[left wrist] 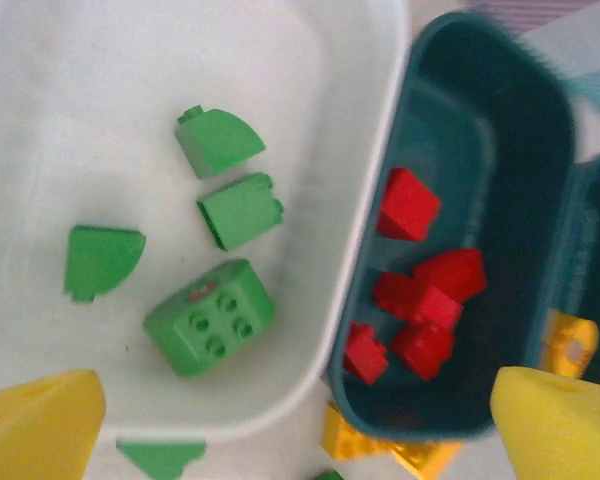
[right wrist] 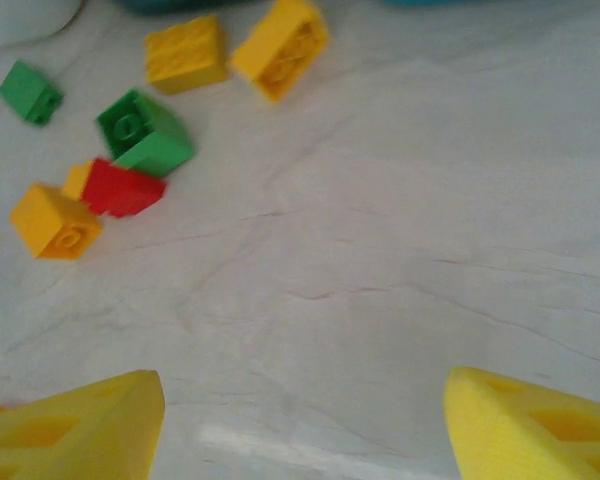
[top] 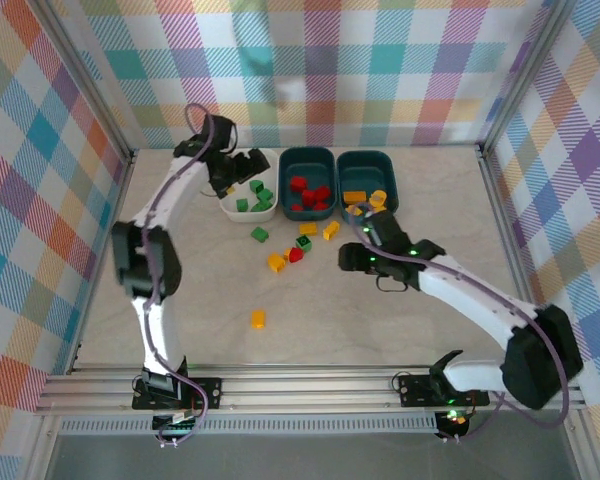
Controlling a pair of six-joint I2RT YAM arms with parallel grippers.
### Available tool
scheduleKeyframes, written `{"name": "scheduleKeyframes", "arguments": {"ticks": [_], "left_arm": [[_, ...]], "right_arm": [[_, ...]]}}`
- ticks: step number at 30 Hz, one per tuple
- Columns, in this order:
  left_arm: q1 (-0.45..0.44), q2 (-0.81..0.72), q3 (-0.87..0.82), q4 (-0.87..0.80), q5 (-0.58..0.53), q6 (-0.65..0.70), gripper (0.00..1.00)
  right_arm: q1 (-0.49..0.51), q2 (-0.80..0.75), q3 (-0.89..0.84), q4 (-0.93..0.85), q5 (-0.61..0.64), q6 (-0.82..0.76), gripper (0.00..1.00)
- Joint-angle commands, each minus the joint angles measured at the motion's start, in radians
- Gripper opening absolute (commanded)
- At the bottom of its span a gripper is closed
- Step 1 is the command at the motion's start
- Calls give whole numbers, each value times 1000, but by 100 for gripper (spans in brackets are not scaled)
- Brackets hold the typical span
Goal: Sort the legos into containers by color
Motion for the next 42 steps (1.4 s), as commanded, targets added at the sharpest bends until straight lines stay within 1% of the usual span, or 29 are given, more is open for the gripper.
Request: {"name": "scheduleKeyframes", "arguments": {"ticks": [1,3,5,7,8,11,13,17,20,22,25,28,31,33,38,40,42], "left_arm": [[8,-228,-258,141,-47,-54,100],[8,-339,-448,185,-104,-85,100],[8,-441,-639,216,-149,-120,100],[9,-509,-794,204,-190,-144,100],[9,-537,-855,188,-216,-153,100],[24,-604,-968,125,-308,-181,100],[63,-628,-1008,94,-335,-206,100],[217,-665,-1043,95,-260,-221,100],[300,-678,-1044,109,-207,-218,100],[325,-680,-1042,115,-186,-217,100],[331,-688,-1055,132,-163,-220,100],[331,-698,-1082,150,-148,-224,100],[330,-711,-1105,158,-138,-222,100],[331,-720,-1117,164,-127,-222,100],[331,-737,-1135,189,-83,-231,100],[331,-736,-1135,196,-69,-235,100],[331,-736,-1135,203,-52,-239,100]], "right_arm": [[93,104,84,14,72,-14,73],[140,167,130,23,82,-20,73],[190,246,187,29,59,-23,73],[246,322,250,28,36,-22,73],[283,365,286,18,28,-19,73],[392,471,375,-20,28,29,73],[452,536,426,-61,28,92,73],[543,643,525,-141,44,182,73],[559,696,576,-169,33,216,73],[560,734,616,-201,32,233,73],[563,795,668,-234,18,242,73],[568,840,698,-240,-2,240,69],[576,868,726,-258,17,240,64],[578,874,731,-271,43,242,58],[578,832,687,-286,109,251,36],[578,795,656,-279,139,250,31],[575,756,637,-285,178,241,29]]}}
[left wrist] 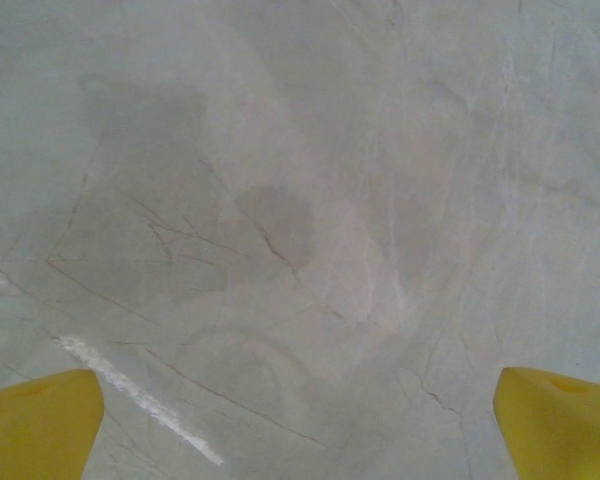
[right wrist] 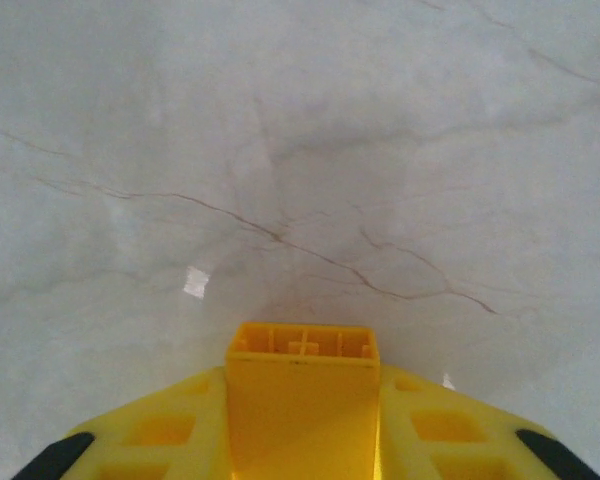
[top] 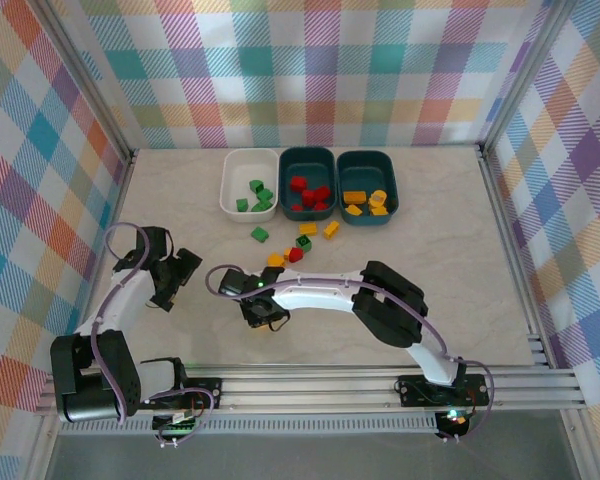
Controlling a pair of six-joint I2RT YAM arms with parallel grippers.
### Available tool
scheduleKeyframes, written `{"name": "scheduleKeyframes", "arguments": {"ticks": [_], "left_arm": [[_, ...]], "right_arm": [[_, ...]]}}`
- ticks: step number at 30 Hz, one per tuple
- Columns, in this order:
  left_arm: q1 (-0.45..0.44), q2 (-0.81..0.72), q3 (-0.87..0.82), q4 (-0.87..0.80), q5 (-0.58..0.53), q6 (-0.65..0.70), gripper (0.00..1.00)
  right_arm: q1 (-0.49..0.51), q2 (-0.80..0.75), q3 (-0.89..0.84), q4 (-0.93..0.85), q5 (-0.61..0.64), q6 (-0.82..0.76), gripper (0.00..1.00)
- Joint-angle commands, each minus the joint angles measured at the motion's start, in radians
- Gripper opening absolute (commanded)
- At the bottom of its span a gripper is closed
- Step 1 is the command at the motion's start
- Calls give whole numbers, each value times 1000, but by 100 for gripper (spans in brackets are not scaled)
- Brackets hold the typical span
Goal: Sort the legos into containers by color
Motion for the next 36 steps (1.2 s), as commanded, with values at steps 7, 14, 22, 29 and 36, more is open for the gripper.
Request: {"name": "scheduleKeyframes", "arguments": {"ticks": [7,14,22,29,36], "left_arm": [[-42,-4,-29,106,168,-63,100],[-279,150,74,96,189,-28,99],[-506,275,186,103,149,-38,95],[-530,303,243,61,131,-37,95],[-530,280,232,37,113,-32,97]], "right_arm": [[-153,-267,-145,-5,175,-101,25],[-576,-369,-145,121,107,-287,26],[-837,-99,179,38,-60,-366,26],[-901,32,337,-29,-81,-379,29],[-921,110,429,-98,-87,-390,50]]}}
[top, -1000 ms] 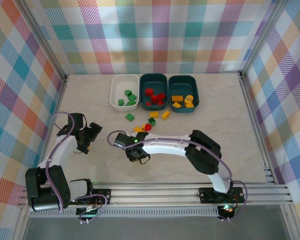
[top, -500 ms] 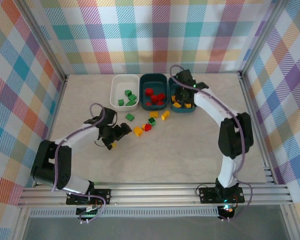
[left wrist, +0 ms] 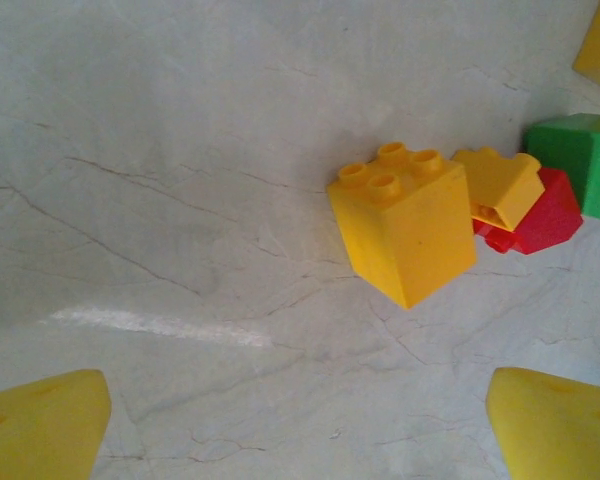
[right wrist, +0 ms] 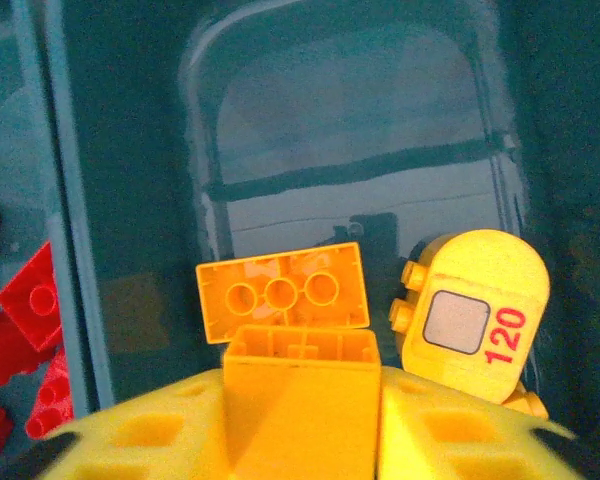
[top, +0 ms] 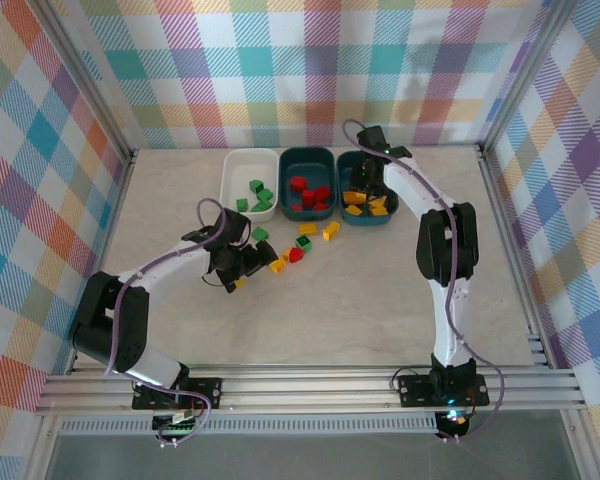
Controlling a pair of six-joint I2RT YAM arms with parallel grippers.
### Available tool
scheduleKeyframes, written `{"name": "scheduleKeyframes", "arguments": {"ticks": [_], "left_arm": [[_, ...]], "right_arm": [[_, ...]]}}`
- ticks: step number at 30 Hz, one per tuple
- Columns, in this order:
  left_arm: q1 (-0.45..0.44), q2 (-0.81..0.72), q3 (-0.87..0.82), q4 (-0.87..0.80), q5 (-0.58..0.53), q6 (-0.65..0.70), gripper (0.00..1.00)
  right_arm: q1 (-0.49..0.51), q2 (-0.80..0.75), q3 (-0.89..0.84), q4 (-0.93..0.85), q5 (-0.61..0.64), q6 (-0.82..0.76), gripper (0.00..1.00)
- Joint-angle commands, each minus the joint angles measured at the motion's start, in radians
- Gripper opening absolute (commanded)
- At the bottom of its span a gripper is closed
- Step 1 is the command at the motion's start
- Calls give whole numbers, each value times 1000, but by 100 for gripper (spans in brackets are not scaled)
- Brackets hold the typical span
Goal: Sort the legos into containers by color
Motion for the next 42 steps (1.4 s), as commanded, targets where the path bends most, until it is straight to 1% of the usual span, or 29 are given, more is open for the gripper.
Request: {"name": "scheduleKeyframes", "arguments": {"ticks": [1,4,6,8,12,15,18,21,23,25,28,30,35,42], "left_arm": [[-3,-25,5,-43,-23,3,97],[-4,-41,3,-57,-45,9,98],[-4,-52,4,-64,-65,15,99],[2,-54,5,-65,-87,16,100],[40,-43,0,-60,-103,-4,100],[79,-29,3,-67,-110,-50,100],[114,-23,3,-50,-87,-79,100],[163,-29,-12,-26,-51,-95,100],[208,-36,-41,-9,-30,-96,100],[253,-47,-76,-3,-26,-93,100],[316,-76,-138,15,16,-91,100],[336,-104,-166,12,22,-80,100],[350,-166,-191,-17,11,-50,100],[354,-179,-195,-19,6,-40,100]], "right_arm": [[-9,21,53,-65,-2,-23,53],[-7,-42,1,-31,-6,-20,56],[1,-115,-82,33,-12,-9,57],[31,-205,-185,94,-18,2,58],[154,-355,-385,197,14,7,59],[266,-403,-490,247,15,30,57],[382,-376,-509,274,-4,4,55],[483,-300,-464,267,17,-67,51],[535,-246,-418,258,10,-144,49],[574,-199,-377,253,40,-230,49],[591,-135,-320,244,83,-298,50],[591,-106,-296,242,101,-316,53],[592,-54,-271,250,60,-345,56],[606,-12,-267,246,22,-340,54]]}}
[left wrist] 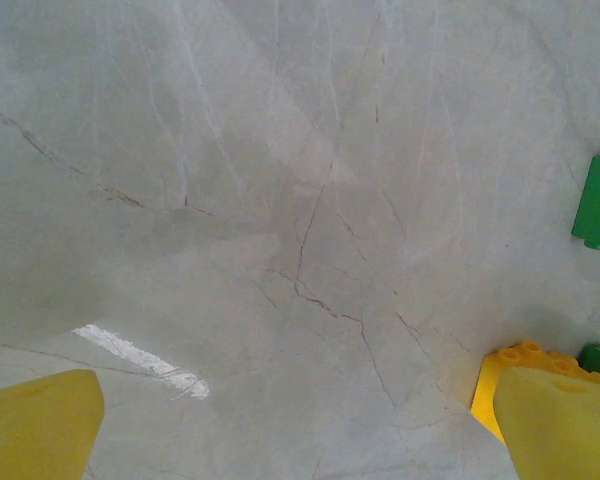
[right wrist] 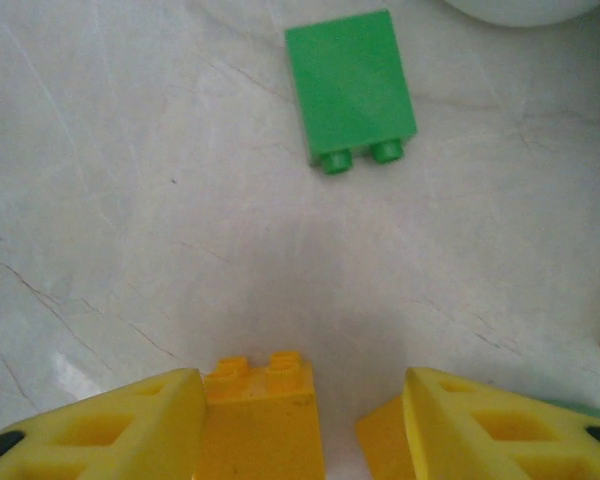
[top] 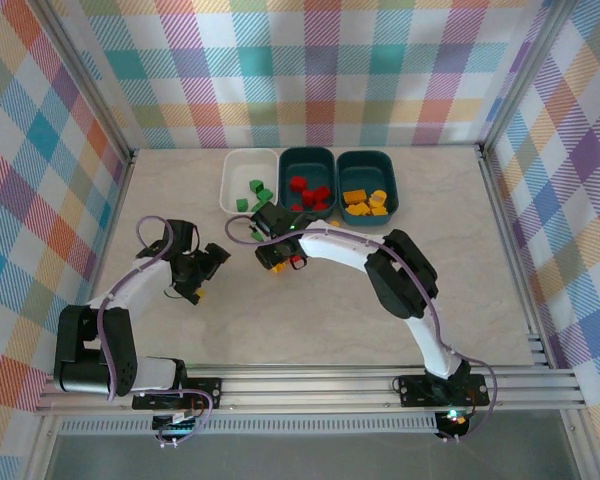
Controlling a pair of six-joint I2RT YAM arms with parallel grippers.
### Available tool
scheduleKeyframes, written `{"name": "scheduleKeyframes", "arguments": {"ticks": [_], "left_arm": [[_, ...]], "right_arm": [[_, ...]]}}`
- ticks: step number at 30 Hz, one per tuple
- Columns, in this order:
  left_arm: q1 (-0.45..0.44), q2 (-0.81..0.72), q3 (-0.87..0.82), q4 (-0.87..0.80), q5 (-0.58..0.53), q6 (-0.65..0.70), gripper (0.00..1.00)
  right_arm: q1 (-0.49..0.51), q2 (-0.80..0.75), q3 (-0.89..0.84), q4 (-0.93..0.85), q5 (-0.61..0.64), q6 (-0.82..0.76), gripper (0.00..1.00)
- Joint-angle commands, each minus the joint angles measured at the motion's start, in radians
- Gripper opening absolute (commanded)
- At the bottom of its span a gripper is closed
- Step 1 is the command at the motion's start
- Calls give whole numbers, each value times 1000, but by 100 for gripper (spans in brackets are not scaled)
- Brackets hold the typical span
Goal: Sort the legos into containers by color
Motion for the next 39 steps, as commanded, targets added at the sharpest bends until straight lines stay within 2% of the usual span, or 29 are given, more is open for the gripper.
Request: {"name": "scheduleKeyframes", "arguments": {"ticks": [1,5,23,24,27,32,36,39], "left_arm": [[7,-6,-12,-18,13,13,100],[7,8,-28,25,60,-16,100],[7,16,-32,36,66,-15,100],[7,15,-32,37,65,-15,100],[7,14,-30,40,70,-17,100],[-10,-7,-17,37,74,-18,100],[-66,-12,12,15,56,0,100],[-145,8,35,16,39,9,99]], "right_arm": [[13,33,15,-17,-28,-20,53],[22,43,10,-16,-36,-7,47],[51,-20,-115,-23,-93,94,47],[53,-24,-123,-19,-94,97,45],[62,-57,-152,8,-85,114,31],[55,-212,-155,52,-117,144,26],[-11,-315,-136,64,-76,109,26],[-139,-298,-110,52,-17,90,25]]}}
